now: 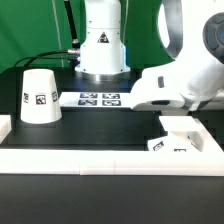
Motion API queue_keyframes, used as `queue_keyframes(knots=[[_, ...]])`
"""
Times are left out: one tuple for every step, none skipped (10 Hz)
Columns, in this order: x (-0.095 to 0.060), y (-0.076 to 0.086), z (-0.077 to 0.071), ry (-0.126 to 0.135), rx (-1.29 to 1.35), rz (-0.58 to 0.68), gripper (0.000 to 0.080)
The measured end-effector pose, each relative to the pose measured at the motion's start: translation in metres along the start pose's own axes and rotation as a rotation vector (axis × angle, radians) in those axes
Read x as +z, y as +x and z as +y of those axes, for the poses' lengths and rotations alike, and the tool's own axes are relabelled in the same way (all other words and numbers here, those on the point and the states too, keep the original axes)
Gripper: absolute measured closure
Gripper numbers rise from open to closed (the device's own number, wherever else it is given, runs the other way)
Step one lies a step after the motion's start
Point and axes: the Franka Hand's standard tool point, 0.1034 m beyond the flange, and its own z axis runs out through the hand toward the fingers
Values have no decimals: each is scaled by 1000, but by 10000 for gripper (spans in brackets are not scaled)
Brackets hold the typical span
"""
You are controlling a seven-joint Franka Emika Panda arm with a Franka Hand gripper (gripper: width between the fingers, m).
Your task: Assemble lamp
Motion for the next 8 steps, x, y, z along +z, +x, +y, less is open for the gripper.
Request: queue_keyframes(knots=[[-9, -7, 3, 4, -5, -1, 223], [-16, -14, 5, 8, -6, -7, 223], [-27, -25, 9, 11, -2, -23, 223], [-38, -33, 11, 14, 1, -35, 223], [-45, -36, 12, 15, 7, -37, 223], [-49, -39, 10, 12, 21, -27, 223], [-50, -37, 10, 13, 18, -13, 223], [-50, -35, 10, 14, 19, -8, 223]])
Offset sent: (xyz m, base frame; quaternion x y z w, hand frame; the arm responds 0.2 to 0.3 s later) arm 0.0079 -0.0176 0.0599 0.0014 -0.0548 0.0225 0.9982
